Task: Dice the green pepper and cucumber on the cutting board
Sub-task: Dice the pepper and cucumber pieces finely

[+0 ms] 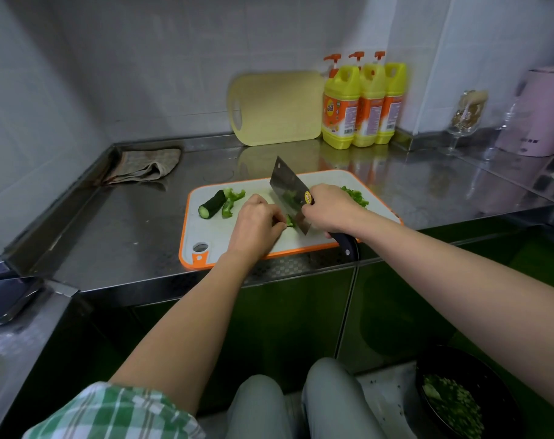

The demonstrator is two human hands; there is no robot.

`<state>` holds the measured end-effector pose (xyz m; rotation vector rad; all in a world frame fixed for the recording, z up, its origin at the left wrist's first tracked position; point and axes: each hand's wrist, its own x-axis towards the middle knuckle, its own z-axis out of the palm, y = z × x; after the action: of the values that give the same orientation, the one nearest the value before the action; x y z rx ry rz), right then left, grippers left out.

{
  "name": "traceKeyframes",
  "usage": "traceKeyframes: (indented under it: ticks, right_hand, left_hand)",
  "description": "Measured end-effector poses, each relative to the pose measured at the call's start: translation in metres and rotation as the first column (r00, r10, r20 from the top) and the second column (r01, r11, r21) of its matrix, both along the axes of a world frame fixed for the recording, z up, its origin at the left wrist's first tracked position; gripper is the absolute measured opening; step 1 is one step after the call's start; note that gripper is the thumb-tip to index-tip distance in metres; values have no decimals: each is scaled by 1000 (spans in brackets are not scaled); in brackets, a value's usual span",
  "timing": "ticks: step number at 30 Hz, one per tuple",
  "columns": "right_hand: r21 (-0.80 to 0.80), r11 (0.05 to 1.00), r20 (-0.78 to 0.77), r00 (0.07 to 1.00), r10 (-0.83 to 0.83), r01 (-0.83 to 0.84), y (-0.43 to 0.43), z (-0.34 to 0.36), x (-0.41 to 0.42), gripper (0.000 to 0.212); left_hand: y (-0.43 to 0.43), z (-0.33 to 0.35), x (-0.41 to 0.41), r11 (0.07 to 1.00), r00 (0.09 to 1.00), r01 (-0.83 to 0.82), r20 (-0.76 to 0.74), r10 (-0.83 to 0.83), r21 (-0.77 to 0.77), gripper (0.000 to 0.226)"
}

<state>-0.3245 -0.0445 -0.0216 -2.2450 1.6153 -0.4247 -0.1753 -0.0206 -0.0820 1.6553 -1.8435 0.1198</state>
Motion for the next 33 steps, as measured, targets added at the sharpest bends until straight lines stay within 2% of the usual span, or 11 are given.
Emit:
traceKeyframes:
  ticks: [6, 10, 12, 15, 19, 24, 28, 33]
  right_hand:
    - [7, 1000, -126, 992, 0, 1, 4, -6, 9, 27]
    - [45, 999, -192, 981, 8, 1, 2, -5, 19, 11]
    - [42, 999, -215, 977, 9, -1, 1, -4, 23, 10]
    - [26, 999, -159, 987, -23, 28, 0, -5, 23, 12]
    - [41, 997, -13, 998, -65, 65, -4, -13, 13, 8]
    - [30, 998, 101, 993, -62, 59, -9, -9, 0, 17]
    - [73, 997, 66, 997, -40, 35, -9, -4, -3, 16]
    - [67, 998, -7, 1000, 0, 1, -5, 0, -2, 11]
  left_hand:
    - [-1, -1, 0, 1000, 1000, 1, 6, -1, -12, 10]
    - [-1, -1, 0, 1000, 1000, 6, 20, -5, -24, 10]
    - [0, 0, 0, 1000, 1000, 8, 24, -8, -28, 10]
    - [1, -1, 0, 999, 1000, 16, 26, -15, -37, 11]
    - [-1, -2, 1, 999, 1000, 14, 7, -14, -30, 11]
    - [-4, -4, 2, 999, 999, 33, 10, -33, 1, 10]
    - [-8, -6, 4, 1000, 1000, 5, 6, -5, -25, 14]
    - [-10, -9, 5, 999, 996, -26, 90, 28, -27, 15]
